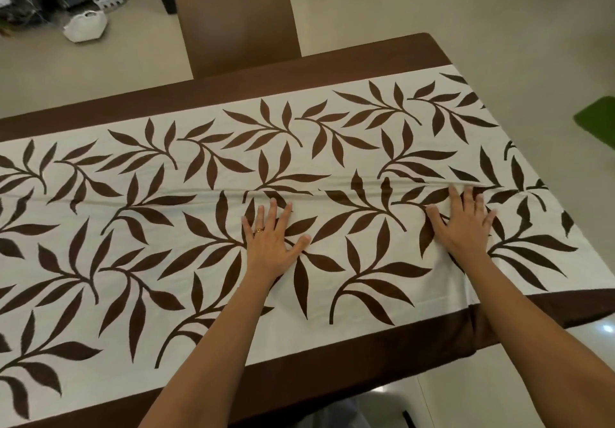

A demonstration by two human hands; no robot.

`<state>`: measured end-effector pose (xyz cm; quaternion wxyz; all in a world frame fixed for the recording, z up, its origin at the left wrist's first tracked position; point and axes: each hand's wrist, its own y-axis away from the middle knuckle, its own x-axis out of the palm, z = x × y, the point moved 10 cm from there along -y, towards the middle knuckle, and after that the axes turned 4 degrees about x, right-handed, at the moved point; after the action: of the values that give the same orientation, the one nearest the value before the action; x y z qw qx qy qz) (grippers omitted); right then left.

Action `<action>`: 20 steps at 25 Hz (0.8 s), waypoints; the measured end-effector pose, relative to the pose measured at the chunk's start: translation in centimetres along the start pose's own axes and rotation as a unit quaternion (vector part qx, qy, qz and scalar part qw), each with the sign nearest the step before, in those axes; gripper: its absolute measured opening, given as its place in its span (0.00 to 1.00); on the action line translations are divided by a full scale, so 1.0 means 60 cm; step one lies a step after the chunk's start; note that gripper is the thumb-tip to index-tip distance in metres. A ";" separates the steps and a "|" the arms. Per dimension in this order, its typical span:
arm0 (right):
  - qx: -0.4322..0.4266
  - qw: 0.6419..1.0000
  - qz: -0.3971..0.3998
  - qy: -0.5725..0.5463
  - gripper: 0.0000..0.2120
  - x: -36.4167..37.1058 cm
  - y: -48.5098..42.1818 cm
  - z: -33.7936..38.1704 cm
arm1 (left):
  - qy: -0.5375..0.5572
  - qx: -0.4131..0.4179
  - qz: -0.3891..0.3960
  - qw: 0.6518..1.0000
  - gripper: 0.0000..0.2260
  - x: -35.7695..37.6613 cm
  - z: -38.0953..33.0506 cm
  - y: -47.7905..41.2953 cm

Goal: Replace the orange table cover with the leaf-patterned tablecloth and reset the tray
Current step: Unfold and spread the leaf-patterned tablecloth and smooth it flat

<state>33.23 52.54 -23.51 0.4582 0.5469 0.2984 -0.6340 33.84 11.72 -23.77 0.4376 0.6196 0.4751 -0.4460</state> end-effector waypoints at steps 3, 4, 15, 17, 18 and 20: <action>-0.019 0.999 -0.036 -0.037 0.35 -0.015 -0.030 0.021 | 0.010 0.003 -0.028 1.000 0.33 -0.022 0.004 -0.023; -0.026 0.997 -0.060 -0.052 0.34 -0.024 -0.037 0.028 | 0.027 0.007 -0.046 0.999 0.32 -0.031 0.003 -0.034; -0.088 0.996 -0.004 -0.026 0.33 0.023 -0.104 0.159 | 0.007 0.080 -0.008 0.997 0.34 -0.009 -0.051 -0.184; -0.052 0.999 -0.009 -0.009 0.37 0.031 -0.119 0.162 | 0.003 0.062 -0.014 0.998 0.34 -0.010 -0.044 -0.207; -0.044 0.999 -0.015 -0.003 0.37 0.031 -0.129 0.164 | 0.001 0.057 -0.020 0.998 0.34 -0.012 -0.040 -0.220; -0.045 0.999 -0.017 0.010 0.38 0.031 -0.150 0.171 | 0.002 0.053 -0.029 0.998 0.34 -0.016 -0.037 -0.241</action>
<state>20.82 46.67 -24.11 0.4689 0.5266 0.3403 -0.6221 19.81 16.06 -24.04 0.3898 0.6288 0.4697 -0.4818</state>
